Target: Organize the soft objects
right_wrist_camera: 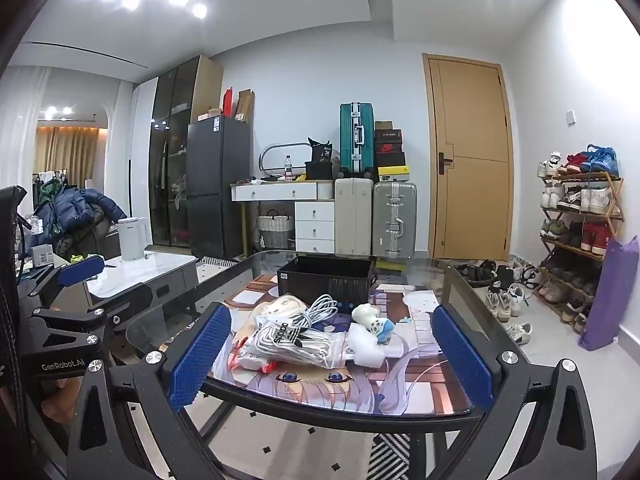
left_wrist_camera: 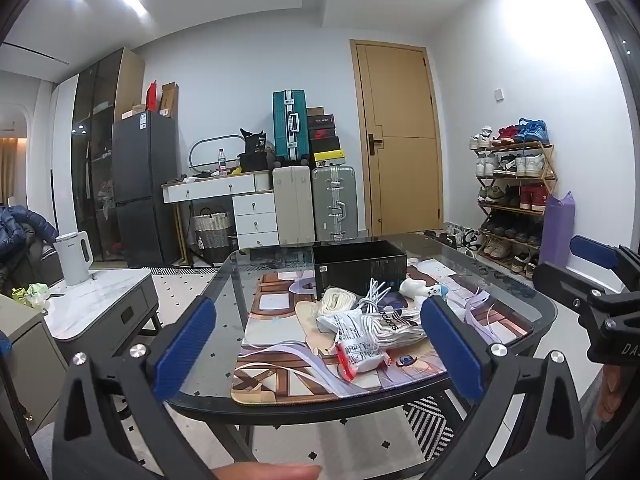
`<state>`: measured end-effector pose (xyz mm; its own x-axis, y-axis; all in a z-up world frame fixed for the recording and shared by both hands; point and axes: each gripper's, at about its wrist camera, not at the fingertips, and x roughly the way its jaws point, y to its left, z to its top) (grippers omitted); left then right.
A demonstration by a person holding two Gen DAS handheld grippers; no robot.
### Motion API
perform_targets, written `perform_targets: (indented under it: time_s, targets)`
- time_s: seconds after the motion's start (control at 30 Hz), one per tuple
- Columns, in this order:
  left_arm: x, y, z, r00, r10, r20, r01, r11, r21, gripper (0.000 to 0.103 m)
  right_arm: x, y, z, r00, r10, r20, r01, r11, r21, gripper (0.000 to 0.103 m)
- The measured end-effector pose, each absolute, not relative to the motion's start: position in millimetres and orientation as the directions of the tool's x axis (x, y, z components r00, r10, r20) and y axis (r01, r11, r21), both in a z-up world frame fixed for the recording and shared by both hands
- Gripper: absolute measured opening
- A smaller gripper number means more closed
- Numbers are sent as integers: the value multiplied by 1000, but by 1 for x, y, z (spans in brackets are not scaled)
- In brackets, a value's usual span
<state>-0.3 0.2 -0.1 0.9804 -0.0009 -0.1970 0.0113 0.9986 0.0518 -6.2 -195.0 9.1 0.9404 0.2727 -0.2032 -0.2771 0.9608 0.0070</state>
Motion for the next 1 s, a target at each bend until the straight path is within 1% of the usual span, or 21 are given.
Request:
perform_targets:
  time_s: [0.33,1.0]
  targets:
    - [4,2,-2,976,4,-217,9,998,56,103,-6,-194,9,939,273,-208,-279,960,0,102]
    - [4,3,-2,975,2,-221,6,999,36,103,-8,-193,9,938,278,-206,-286,958,-9,102]
